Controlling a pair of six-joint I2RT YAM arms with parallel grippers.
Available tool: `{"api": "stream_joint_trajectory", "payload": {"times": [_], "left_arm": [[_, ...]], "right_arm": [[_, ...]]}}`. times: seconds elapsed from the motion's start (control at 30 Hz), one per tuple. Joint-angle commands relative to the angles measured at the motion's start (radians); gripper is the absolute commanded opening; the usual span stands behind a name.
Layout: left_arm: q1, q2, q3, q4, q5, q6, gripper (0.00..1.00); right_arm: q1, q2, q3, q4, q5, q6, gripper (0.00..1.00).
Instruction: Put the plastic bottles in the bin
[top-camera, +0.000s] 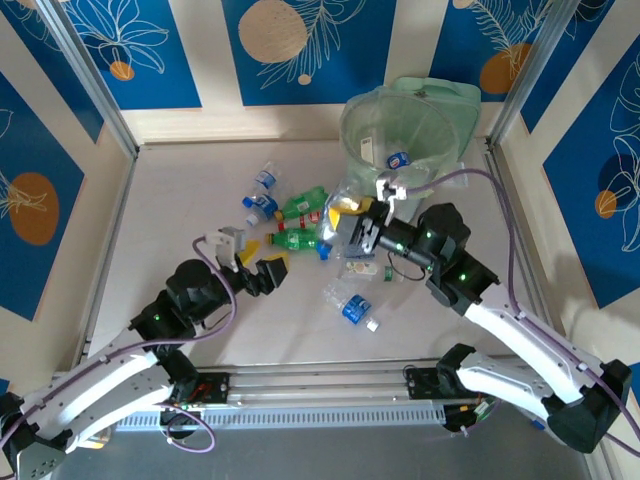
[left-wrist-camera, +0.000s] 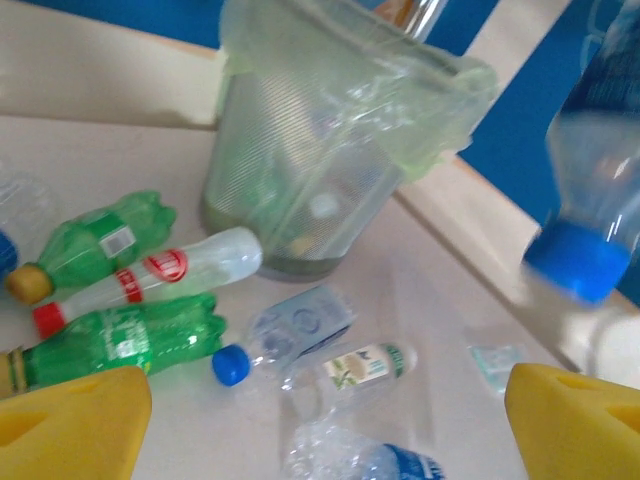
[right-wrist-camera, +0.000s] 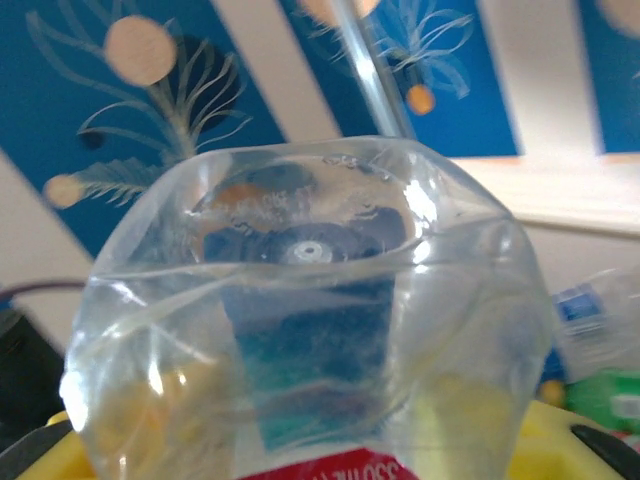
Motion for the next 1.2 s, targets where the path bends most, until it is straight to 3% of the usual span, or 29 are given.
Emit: {"api": "stream_joint_trajectory", "payload": {"times": [0.0, 0.4, 0.5, 0.63, 0.8, 1.17], "left_arm": [[0.003, 0.01, -0.015, -0.023, -0.074, 0.019, 0.91], [0.002, -0.005, -0.028, -0.024, -0.097, 0.021, 0.9], [0.004, -0.018, -0.034, -0.03, -0.116, 0.019, 0.9], [0.004, -0.02, -0.034, -0.036, -0.12, 0.012, 0.89], [0.004, -0.024, -0.031, -0.049, -0.131, 0.007, 0.89], [0.004, -0.05, -0.032, -0.08, -0.178, 0.002, 0.88]], "right_arm": [[-0.061, 0.047, 0.114, -0.14, 0.104, -0.062, 0.43], [-0.294, 0.336, 0.526, -0.335, 0.168, -0.124, 0.43], [-0.326, 0.429, 0.643, -0.432, 0.235, -0.175, 0.43], [-0.399, 0.561, 0.798, -0.588, 0.217, -0.154, 0.43], [-0.415, 0.685, 0.922, -0.717, 0.217, -0.185, 0.43], [-0.42, 0.986, 1.196, -0.984, 0.086, -0.211, 0.44]]}}
